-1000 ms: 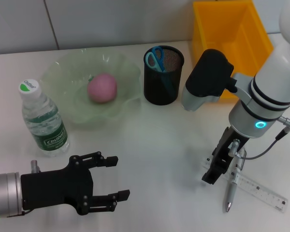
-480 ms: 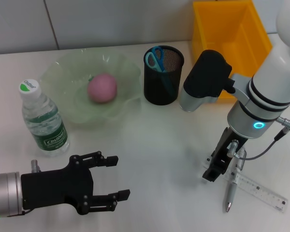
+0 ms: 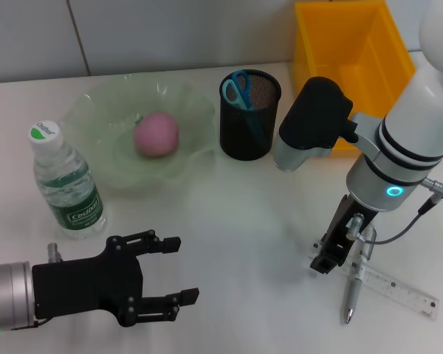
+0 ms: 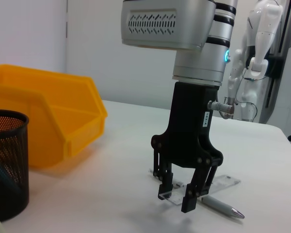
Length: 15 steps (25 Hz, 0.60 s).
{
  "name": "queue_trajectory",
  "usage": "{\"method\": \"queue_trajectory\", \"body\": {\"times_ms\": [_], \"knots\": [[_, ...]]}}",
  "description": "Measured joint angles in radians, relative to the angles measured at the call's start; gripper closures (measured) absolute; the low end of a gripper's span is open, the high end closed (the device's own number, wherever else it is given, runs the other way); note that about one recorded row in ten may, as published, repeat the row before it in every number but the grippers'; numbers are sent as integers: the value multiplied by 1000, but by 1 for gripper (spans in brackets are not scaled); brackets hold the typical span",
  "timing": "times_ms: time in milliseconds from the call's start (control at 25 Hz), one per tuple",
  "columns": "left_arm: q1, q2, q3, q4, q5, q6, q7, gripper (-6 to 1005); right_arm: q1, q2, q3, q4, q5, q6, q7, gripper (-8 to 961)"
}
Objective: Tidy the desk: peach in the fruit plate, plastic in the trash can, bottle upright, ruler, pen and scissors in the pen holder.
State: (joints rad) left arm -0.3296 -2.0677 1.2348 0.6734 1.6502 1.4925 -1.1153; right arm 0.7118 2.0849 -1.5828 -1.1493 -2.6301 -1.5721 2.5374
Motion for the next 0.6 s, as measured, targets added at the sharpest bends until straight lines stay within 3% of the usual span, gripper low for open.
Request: {"method": "queue_trajectory", "body": {"times_ms": [320,600], "knots": [[0,0,0,-2,-11,1,-1,188,0,-1,31,-33,3,-23,0,548],[0,-1,0,-10,-13,3,0,188,3,-6,183,-126,51,-99,-12,569]]}}
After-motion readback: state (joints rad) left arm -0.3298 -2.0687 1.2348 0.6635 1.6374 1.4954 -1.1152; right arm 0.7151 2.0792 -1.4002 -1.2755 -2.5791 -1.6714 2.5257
